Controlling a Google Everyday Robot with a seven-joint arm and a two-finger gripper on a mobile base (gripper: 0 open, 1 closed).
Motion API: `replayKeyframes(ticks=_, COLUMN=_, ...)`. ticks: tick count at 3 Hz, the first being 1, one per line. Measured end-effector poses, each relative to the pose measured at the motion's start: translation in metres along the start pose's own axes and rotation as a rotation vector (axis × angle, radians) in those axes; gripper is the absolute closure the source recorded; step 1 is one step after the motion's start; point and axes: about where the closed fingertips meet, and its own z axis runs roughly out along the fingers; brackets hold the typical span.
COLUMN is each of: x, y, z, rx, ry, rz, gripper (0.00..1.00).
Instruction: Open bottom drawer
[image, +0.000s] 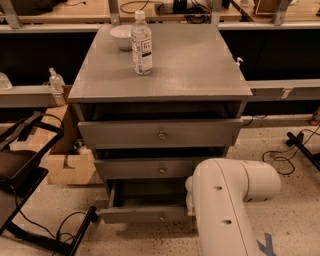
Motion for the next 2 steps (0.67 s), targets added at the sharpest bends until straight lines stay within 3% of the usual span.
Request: replayKeyframes(ticks=2, x=0.0000, y=-0.0002, z=0.0000, rx=0.000, ry=0.000, rz=0.000, gripper=0.04)
